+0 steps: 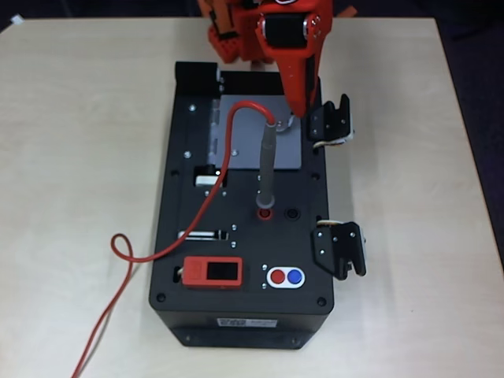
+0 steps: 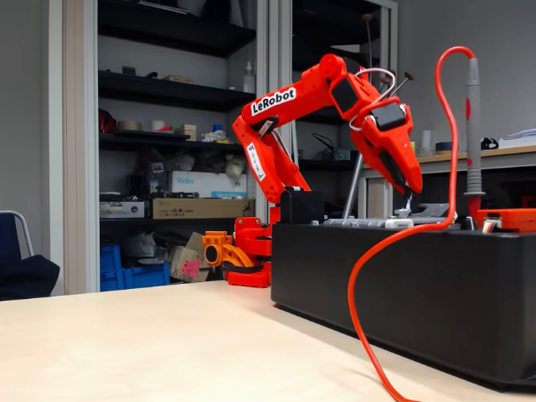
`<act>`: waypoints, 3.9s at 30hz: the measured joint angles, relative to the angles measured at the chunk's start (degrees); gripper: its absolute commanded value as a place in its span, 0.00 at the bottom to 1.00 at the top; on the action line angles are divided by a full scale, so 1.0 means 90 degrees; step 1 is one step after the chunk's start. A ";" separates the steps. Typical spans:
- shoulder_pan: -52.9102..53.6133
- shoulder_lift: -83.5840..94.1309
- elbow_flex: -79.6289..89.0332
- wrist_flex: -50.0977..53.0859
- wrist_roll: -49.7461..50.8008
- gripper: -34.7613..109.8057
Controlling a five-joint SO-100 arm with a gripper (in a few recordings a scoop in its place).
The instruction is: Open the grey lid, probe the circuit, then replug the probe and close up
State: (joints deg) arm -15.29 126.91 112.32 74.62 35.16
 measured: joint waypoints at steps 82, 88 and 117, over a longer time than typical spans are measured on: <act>-0.0029 0.0117 0.0762 -0.0371 -0.0879 0.24; 0.0098 -0.0215 -0.0313 0.0479 -0.0879 0.24; 0.2578 -0.0654 -0.2783 0.1758 -0.0967 0.24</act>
State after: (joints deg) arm 7.91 121.03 87.28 90.44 26.46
